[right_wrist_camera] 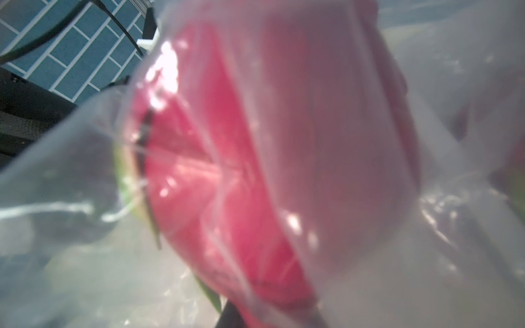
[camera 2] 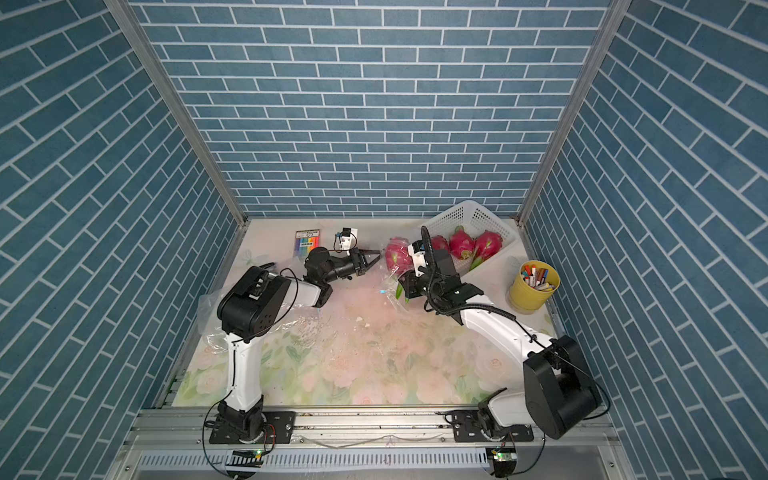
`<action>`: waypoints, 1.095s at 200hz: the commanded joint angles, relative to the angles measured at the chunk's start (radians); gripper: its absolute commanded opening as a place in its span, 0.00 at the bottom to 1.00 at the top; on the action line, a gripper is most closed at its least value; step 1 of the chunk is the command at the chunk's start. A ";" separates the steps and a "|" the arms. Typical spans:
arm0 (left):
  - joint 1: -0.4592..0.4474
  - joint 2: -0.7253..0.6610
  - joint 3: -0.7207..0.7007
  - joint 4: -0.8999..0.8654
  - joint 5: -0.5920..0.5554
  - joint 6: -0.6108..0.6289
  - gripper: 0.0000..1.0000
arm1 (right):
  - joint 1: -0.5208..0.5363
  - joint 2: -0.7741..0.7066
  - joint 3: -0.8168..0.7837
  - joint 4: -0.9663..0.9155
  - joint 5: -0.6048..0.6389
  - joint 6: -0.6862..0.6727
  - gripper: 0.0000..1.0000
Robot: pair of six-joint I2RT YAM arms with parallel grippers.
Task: Open the zip-top bag and take out the dragon fruit
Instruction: Pick up the dragon fruit from the zipper food storage bag.
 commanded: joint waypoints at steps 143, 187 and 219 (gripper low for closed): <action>0.146 0.027 0.303 -0.426 -0.170 0.322 0.00 | 0.007 -0.106 -0.031 -0.135 -0.173 0.139 0.11; 0.189 -0.004 0.318 -0.433 -0.191 0.323 0.00 | 0.008 -0.082 -0.044 -0.172 -0.175 0.138 0.11; 0.232 -0.039 0.279 -0.422 -0.211 0.323 0.00 | 0.007 -0.070 -0.036 -0.247 -0.170 0.110 0.11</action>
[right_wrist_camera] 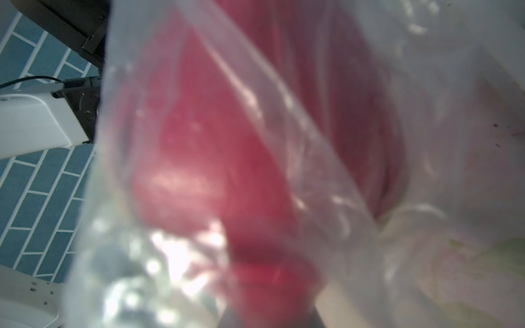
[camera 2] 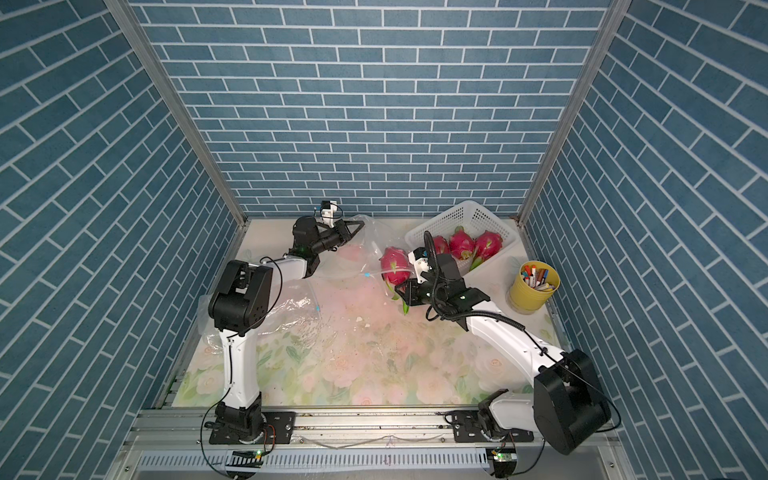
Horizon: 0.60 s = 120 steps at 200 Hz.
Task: Open the zip-top bag and take out the dragon fruit
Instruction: Pick up the dragon fruit from the zipper food storage bag.
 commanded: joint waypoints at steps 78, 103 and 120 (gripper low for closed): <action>0.141 -0.124 -0.120 0.063 -0.135 0.014 0.00 | 0.007 -0.024 0.000 -0.216 0.014 -0.061 0.11; 0.142 -0.118 -0.128 0.049 -0.141 0.030 0.00 | 0.007 -0.056 0.019 -0.238 0.034 -0.085 0.11; 0.142 -0.105 -0.129 0.047 -0.136 0.034 0.00 | 0.006 -0.087 0.026 -0.266 0.070 -0.104 0.11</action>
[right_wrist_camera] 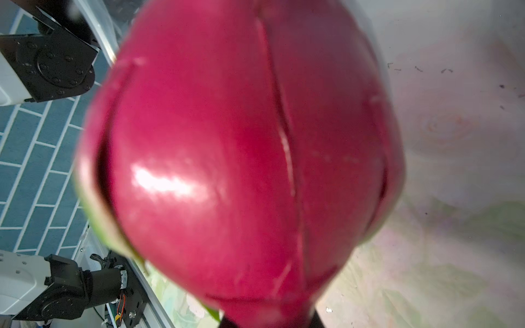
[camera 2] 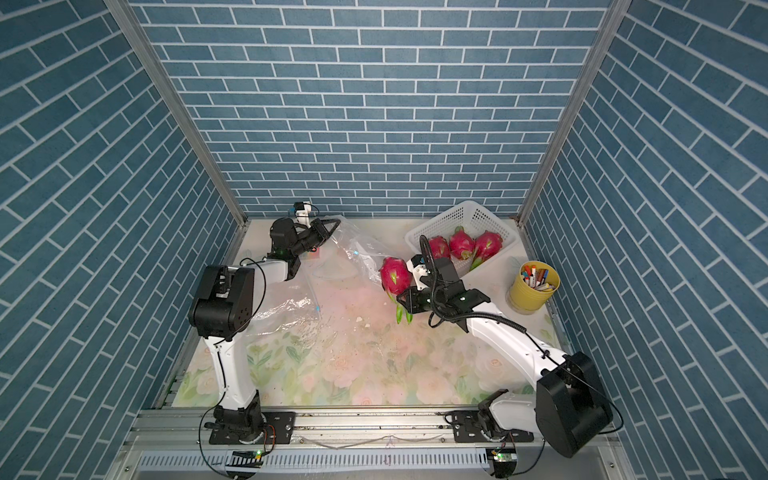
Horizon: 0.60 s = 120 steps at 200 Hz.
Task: Open the zip-top bag and take out the dragon fruit
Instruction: Pick up the dragon fruit from the zipper food storage bag.
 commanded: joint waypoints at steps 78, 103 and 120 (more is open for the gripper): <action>0.024 -0.012 -0.077 0.091 -0.004 0.015 0.00 | -0.045 -0.154 0.115 -0.232 0.306 -0.174 0.12; 0.005 -0.045 -0.147 0.146 0.055 -0.006 0.00 | -0.107 -0.104 0.174 -0.211 0.357 -0.211 0.12; -0.019 -0.080 -0.205 0.166 0.084 -0.008 0.00 | -0.158 -0.043 0.225 -0.205 0.382 -0.226 0.12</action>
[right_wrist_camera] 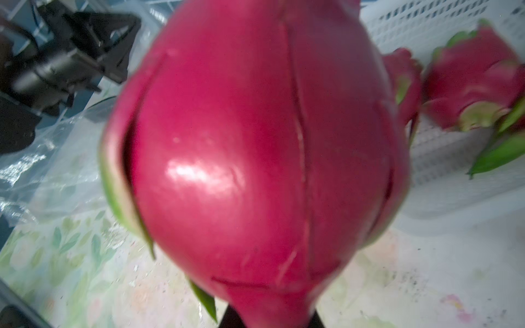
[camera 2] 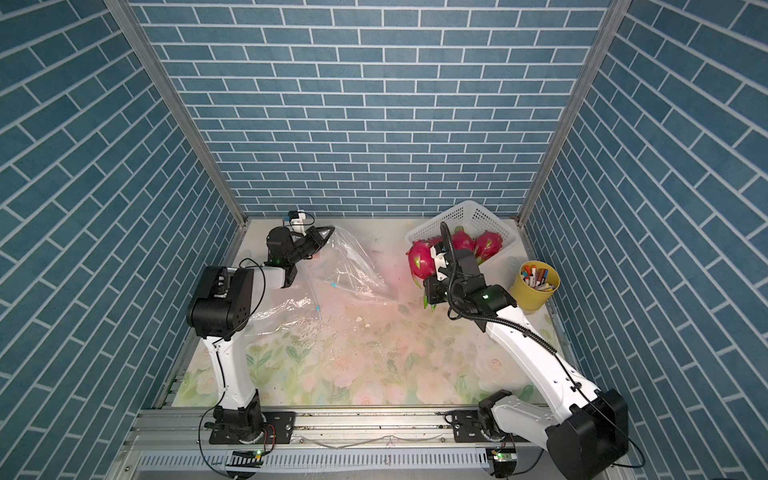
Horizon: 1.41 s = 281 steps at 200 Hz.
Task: Open the zip-top bag and take out the dragon fruit
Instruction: Pick up the dragon fruit from the zipper food storage bag, then place the dragon fruit in the basket.
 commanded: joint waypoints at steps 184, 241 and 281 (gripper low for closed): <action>-0.186 -0.329 -0.367 0.073 0.120 0.009 0.00 | -0.274 0.466 0.120 0.169 0.036 0.080 0.21; -0.185 -0.320 -0.357 0.029 0.088 0.034 0.00 | -0.275 0.418 0.100 0.146 0.073 0.087 0.56; -0.185 -0.281 -0.327 0.018 0.038 0.049 0.00 | -0.275 0.299 0.098 0.128 0.149 0.074 0.84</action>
